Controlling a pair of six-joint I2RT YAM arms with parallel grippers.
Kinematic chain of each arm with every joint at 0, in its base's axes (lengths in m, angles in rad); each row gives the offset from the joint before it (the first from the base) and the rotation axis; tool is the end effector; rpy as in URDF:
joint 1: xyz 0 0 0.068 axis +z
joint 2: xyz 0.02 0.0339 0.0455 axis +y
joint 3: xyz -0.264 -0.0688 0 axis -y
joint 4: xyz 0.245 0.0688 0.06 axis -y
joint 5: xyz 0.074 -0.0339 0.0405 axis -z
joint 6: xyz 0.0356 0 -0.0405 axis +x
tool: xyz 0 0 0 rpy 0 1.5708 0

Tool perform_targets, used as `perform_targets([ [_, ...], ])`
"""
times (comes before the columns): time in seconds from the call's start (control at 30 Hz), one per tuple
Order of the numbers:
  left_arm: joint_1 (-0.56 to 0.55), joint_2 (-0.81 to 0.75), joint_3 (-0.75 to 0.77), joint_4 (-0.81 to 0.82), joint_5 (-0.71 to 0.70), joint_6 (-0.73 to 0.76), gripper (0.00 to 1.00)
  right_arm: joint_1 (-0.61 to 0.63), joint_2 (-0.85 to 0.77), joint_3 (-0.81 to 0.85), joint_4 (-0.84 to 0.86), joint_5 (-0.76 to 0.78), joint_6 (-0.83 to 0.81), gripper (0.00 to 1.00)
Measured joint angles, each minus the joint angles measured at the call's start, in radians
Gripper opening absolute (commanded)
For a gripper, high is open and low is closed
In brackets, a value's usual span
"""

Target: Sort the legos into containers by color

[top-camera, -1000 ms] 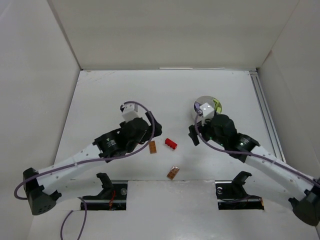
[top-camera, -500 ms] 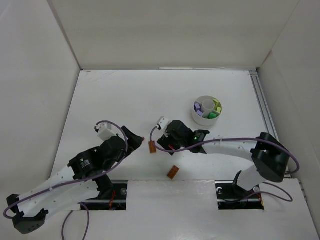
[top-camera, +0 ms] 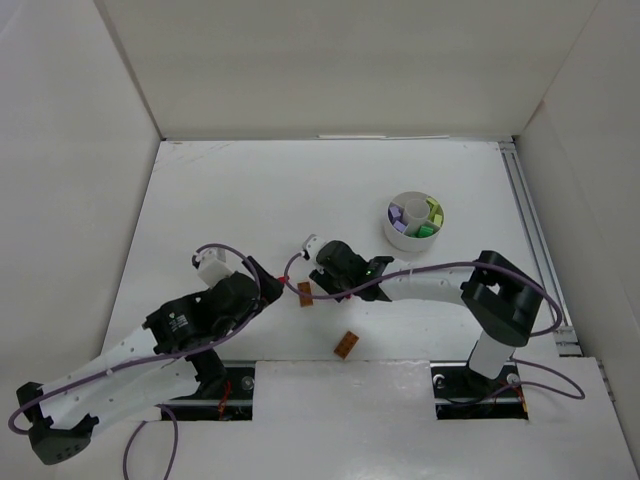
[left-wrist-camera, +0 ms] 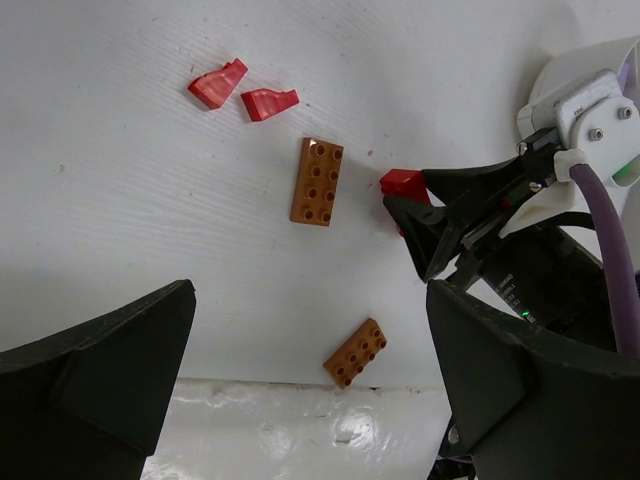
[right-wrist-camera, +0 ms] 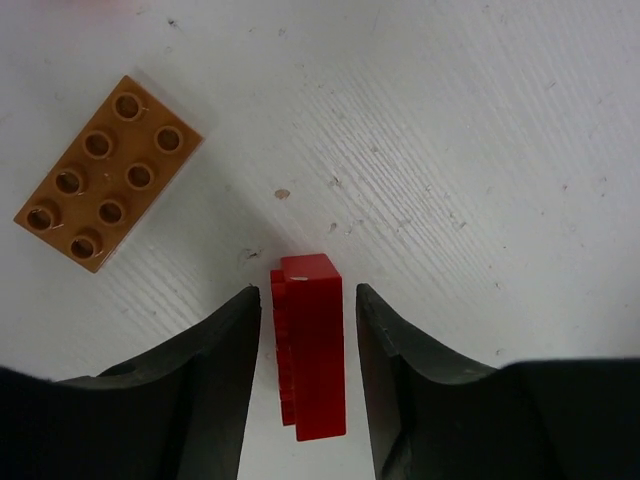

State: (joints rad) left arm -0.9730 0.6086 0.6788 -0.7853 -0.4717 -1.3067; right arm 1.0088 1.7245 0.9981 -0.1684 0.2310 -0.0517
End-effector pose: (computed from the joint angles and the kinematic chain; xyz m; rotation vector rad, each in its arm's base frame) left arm 0.0828 -0.0929 0.2722 -0.6247 2.2056 -0.7154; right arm 0.1942 0.2930 0.1718 -1.1465 2.1520 0.1434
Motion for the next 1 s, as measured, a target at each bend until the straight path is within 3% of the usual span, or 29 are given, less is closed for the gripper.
perform_targets([
  [0.17,0.0,0.0,0.0,-0.006,-0.001,0.0,0.99,0.0,0.0,0.0,-0.003,0.009,0.01,0.18],
  [0.33,0.0,0.0,0.0,-0.007,-0.003,0.0,0.99,0.0,-0.021,0.001,-0.011,0.01,0.001,0.03],
  [0.57,0.0,0.035,0.002,-0.002,-0.012,-0.003,0.99,-0.053,-0.157,0.03,-0.015,-0.01,-0.048,0.03],
  [0.83,0.003,0.227,0.103,0.027,-0.036,0.027,0.99,-0.43,-0.368,0.02,0.154,-0.206,-0.145,0.06],
  [1.0,0.084,0.339,0.161,0.091,-0.008,0.119,0.99,-0.606,-0.38,-0.012,0.344,-0.425,-0.201,0.07],
])
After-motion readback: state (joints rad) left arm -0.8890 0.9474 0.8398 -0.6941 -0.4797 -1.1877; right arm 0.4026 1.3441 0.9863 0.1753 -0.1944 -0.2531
